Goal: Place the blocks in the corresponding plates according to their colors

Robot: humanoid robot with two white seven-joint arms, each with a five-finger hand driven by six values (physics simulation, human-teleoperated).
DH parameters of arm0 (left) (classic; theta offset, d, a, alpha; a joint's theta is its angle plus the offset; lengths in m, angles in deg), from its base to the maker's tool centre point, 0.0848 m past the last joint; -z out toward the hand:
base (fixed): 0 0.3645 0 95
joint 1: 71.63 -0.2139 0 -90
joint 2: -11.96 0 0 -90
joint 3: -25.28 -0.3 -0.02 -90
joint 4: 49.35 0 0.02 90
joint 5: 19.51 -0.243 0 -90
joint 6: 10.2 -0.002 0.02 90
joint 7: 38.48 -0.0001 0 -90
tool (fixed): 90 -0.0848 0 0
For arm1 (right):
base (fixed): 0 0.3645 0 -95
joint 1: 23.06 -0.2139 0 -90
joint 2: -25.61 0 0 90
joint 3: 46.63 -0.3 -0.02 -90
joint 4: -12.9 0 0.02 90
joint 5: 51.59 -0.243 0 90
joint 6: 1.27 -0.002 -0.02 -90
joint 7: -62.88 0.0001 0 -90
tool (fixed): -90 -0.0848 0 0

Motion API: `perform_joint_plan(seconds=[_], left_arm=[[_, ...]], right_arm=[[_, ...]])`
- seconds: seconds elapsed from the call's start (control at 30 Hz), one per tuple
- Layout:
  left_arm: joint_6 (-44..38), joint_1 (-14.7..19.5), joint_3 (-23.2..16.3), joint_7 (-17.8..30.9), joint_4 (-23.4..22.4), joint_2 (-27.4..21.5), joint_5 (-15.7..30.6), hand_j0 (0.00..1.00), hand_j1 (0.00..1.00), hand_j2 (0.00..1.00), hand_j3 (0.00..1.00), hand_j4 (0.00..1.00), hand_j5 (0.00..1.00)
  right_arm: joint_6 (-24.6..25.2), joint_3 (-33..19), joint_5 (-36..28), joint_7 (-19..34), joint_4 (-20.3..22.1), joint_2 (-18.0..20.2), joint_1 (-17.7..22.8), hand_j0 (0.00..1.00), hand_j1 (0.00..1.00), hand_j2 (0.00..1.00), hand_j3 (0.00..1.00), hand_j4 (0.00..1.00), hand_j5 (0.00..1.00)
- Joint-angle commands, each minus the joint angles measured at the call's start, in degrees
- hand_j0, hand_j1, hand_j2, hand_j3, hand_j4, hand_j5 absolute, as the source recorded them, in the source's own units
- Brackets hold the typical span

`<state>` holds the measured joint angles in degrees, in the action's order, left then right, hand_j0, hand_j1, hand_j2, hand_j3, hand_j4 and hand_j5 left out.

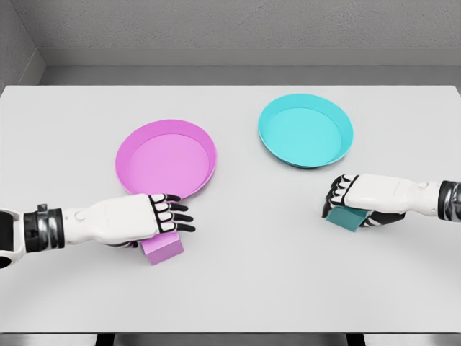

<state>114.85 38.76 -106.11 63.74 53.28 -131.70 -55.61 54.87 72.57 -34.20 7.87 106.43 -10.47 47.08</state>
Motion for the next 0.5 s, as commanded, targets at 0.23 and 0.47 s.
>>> perform_joint_plan(seconds=[0.23,0.47], left_arm=[[-0.1,0.0,-1.0,1.0,-0.1,1.4,0.2,1.00,1.00,1.00,1.00,1.00,1.00],[-0.1,0.0,-1.4,2.1,-0.1,1.8,0.2,0.85,0.85,0.85,0.85,0.85,0.85]], right_arm=[[0.0,0.1,0.0,0.0,0.6,-0.1,-0.9,0.55,0.55,0.55,0.55,0.55,0.55],[-0.1,-0.4,0.0,0.0,0.7,-0.1,-2.3,0.55,0.55,0.55,0.55,0.55,0.55]])
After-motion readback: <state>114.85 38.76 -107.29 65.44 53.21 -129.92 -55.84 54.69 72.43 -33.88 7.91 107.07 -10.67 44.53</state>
